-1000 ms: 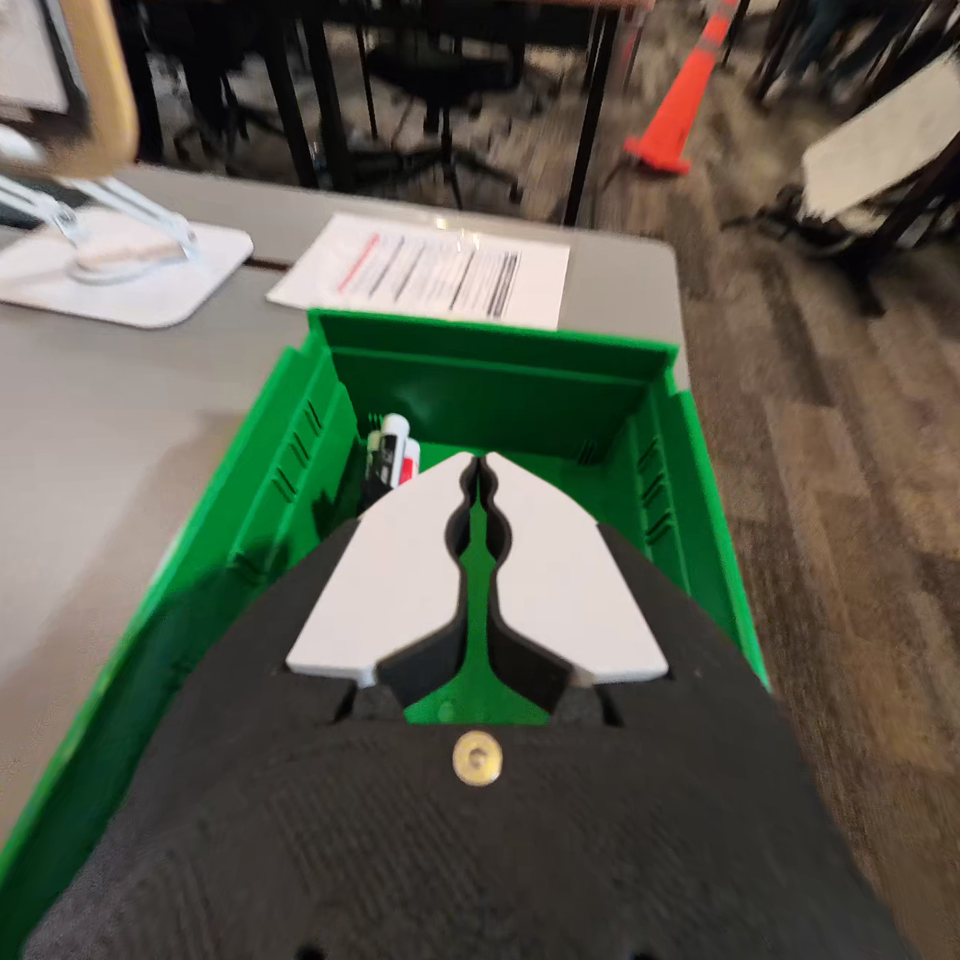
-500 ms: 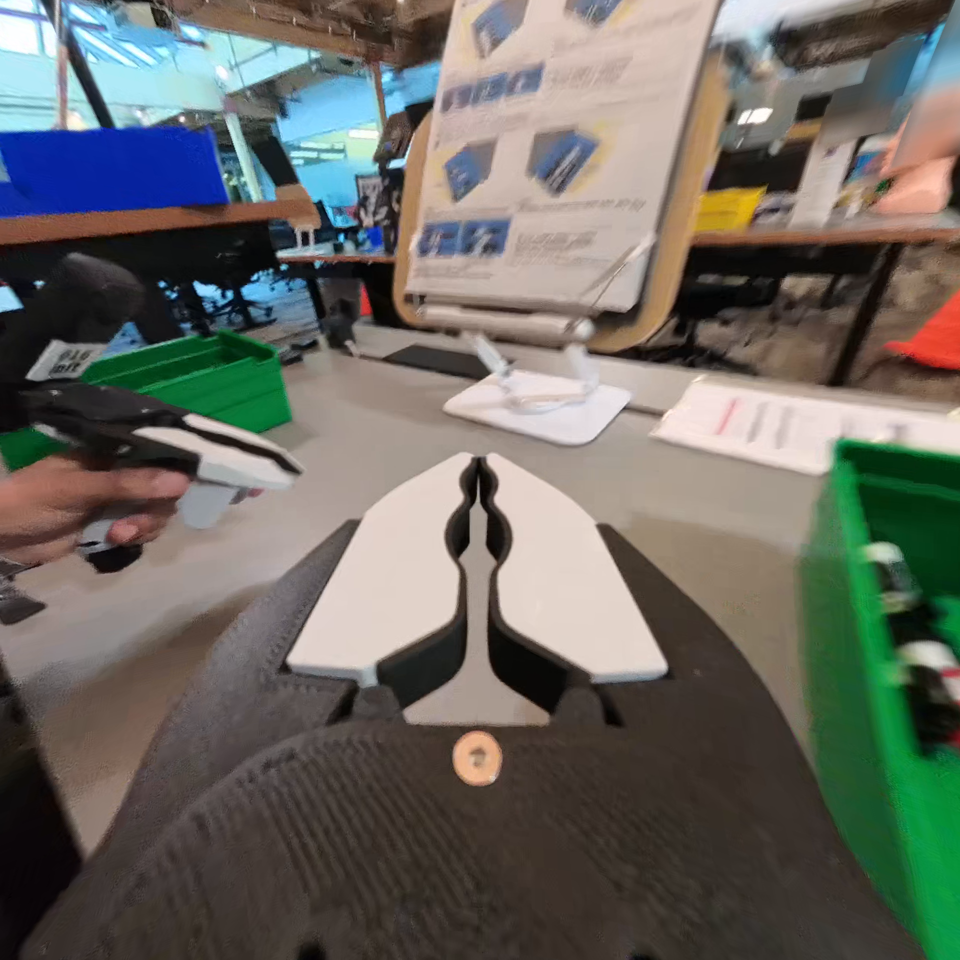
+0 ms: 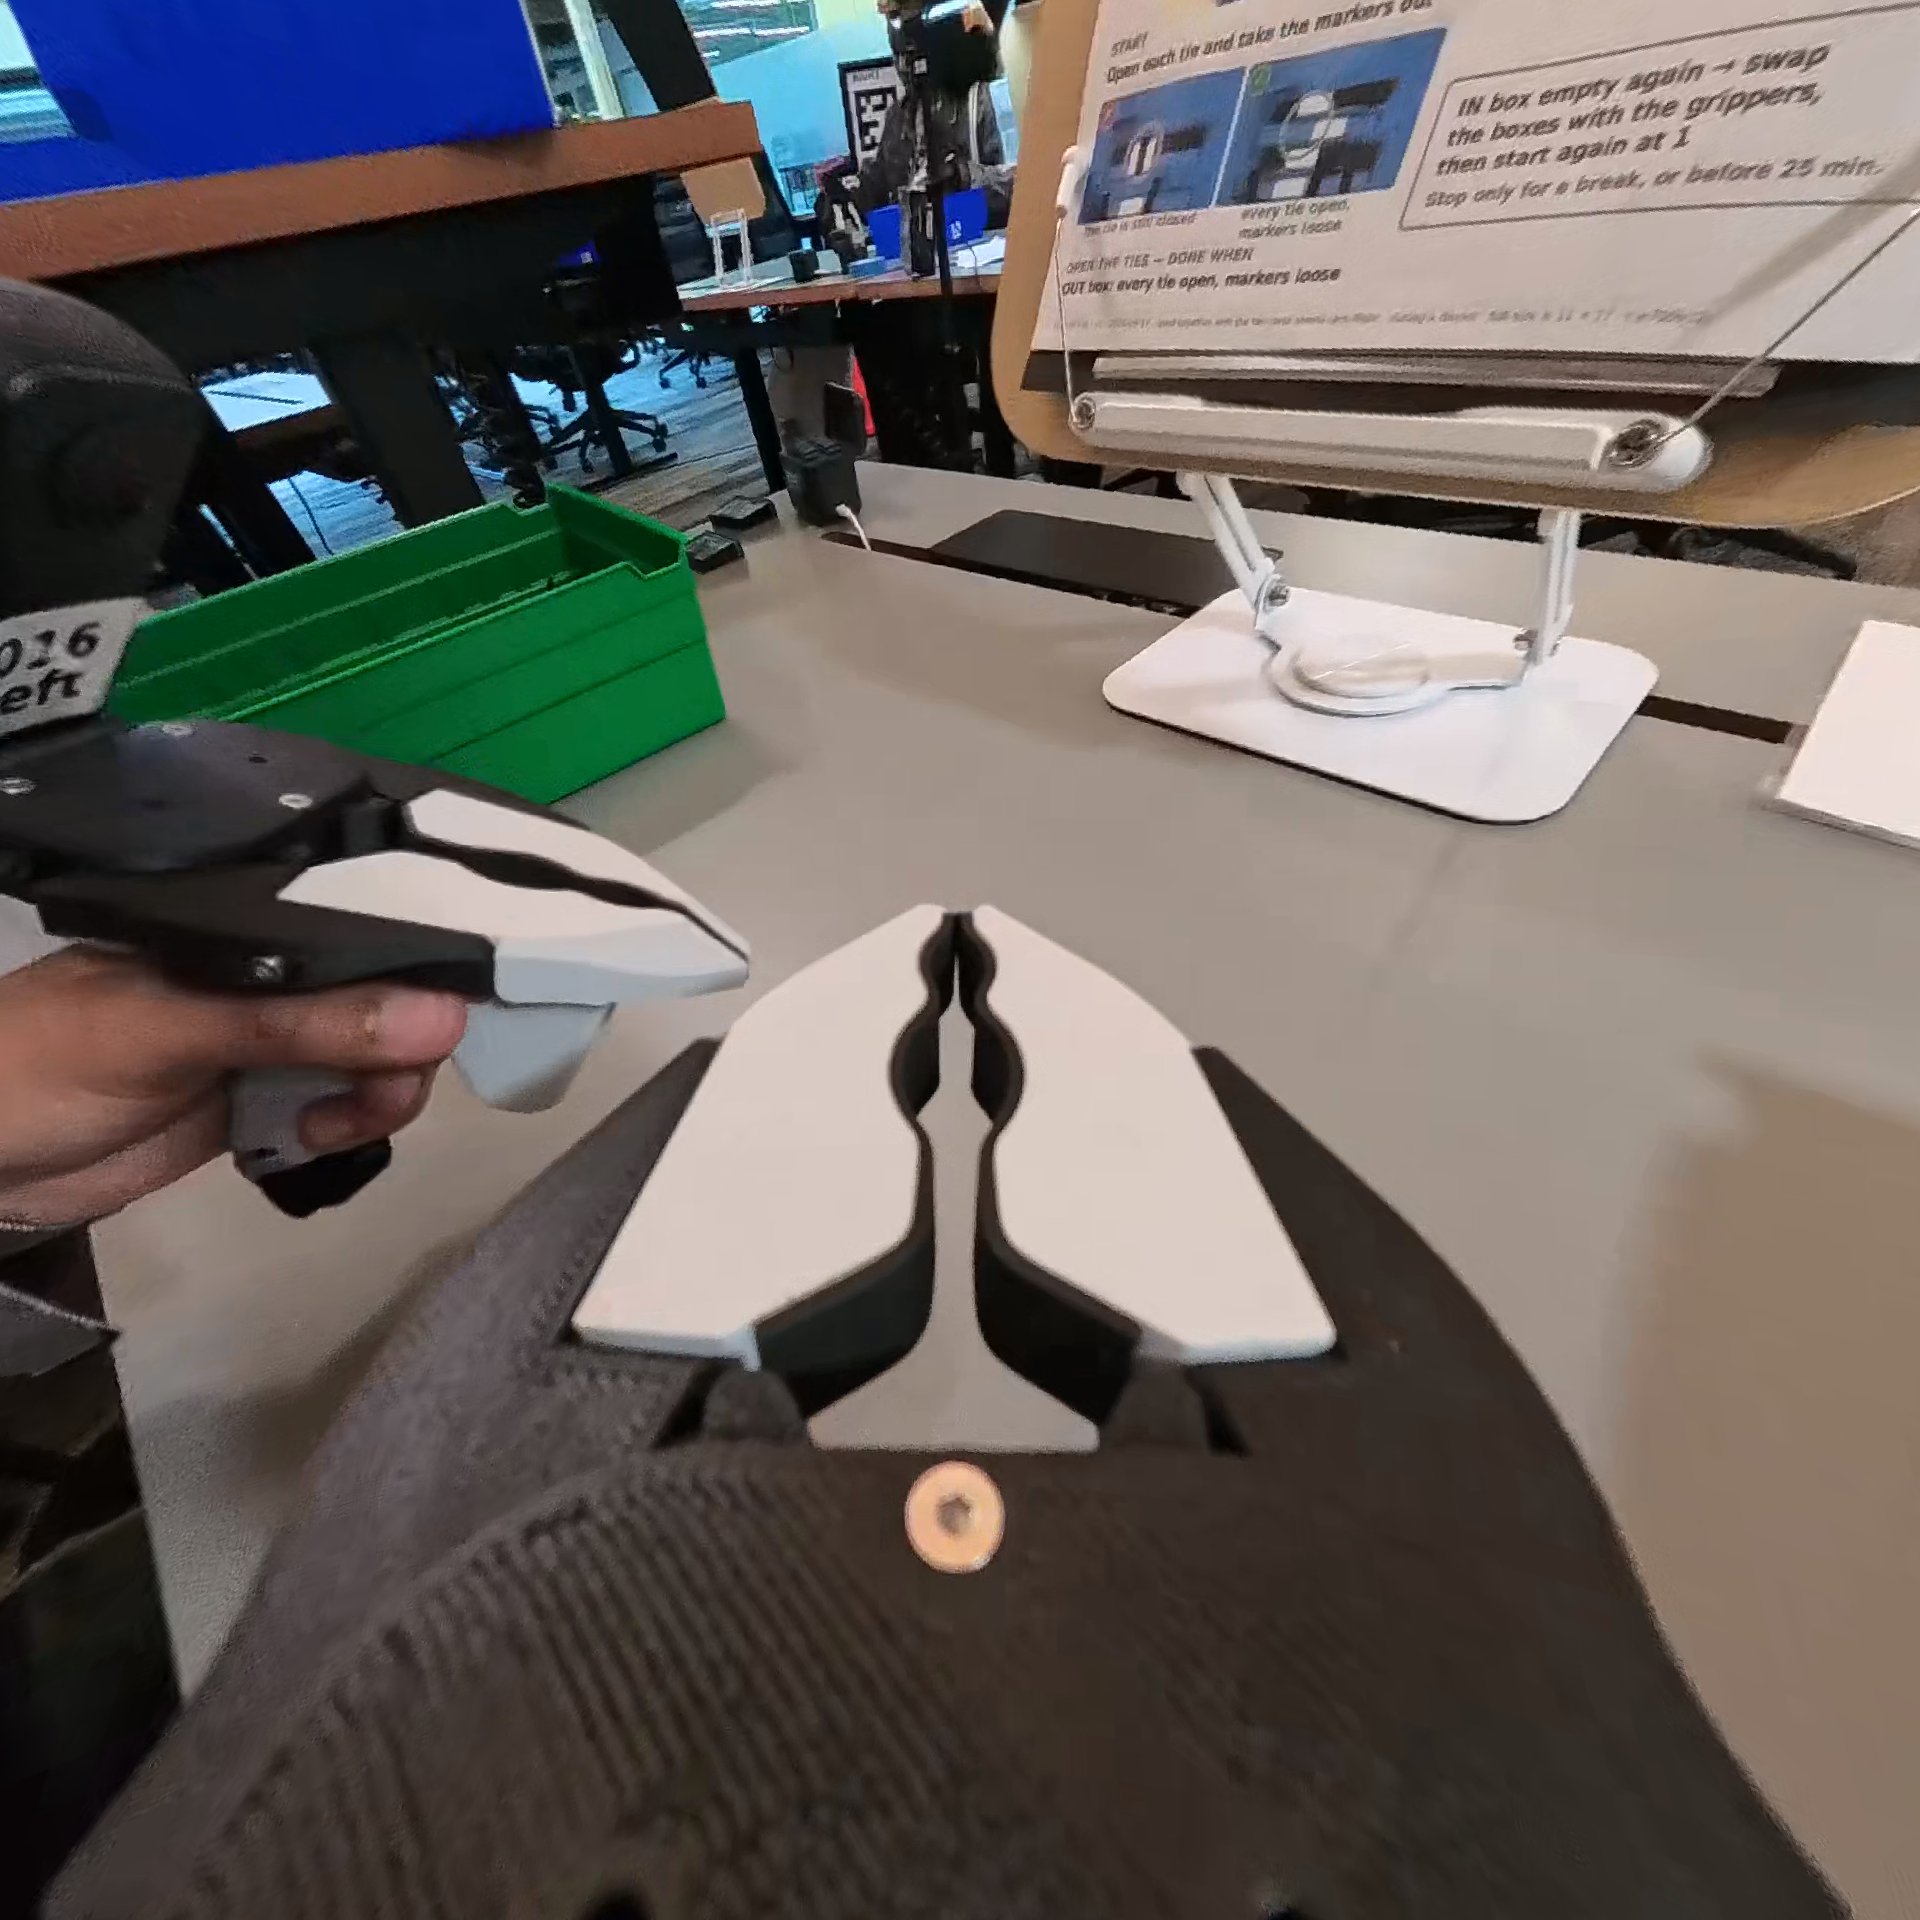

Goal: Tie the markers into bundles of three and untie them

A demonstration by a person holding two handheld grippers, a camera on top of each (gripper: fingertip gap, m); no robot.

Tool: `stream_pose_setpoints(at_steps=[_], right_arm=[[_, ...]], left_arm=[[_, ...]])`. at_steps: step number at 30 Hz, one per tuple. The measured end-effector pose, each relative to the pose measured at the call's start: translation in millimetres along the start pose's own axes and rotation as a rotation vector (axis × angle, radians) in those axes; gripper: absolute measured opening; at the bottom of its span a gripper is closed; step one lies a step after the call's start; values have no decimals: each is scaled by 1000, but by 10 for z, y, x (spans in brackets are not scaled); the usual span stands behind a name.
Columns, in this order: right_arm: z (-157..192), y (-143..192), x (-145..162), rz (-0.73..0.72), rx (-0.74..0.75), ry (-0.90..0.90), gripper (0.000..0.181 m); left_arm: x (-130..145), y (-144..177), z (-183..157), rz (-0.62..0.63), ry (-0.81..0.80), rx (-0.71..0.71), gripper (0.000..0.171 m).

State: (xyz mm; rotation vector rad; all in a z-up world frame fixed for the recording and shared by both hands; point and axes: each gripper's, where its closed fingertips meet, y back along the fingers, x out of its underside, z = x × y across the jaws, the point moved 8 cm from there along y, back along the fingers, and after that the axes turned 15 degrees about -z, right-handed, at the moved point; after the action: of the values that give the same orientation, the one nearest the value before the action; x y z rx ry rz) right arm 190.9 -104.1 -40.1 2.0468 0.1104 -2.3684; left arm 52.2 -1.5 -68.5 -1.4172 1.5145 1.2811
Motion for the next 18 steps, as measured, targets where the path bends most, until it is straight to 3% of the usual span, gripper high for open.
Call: stream_pose_setpoints(at_steps=[4, 6, 12, 18], right_arm=[[-130, 132, 229, 81, 26, 8, 0], [-196, 204, 293, 66, 73, 23, 0], [-150, 223, 201, -57, -44, 24, 0], [-172, 280, 233, -55, -18, 103, 0]], left_arm=[[117, -42, 171, 125, -3, -176, 2], [136, -60, 183, 120, -46, -196, 1], [136, -51, 135, 43, -92, -141, 2], [102, 23, 189, 34, 45, -45, 2]])
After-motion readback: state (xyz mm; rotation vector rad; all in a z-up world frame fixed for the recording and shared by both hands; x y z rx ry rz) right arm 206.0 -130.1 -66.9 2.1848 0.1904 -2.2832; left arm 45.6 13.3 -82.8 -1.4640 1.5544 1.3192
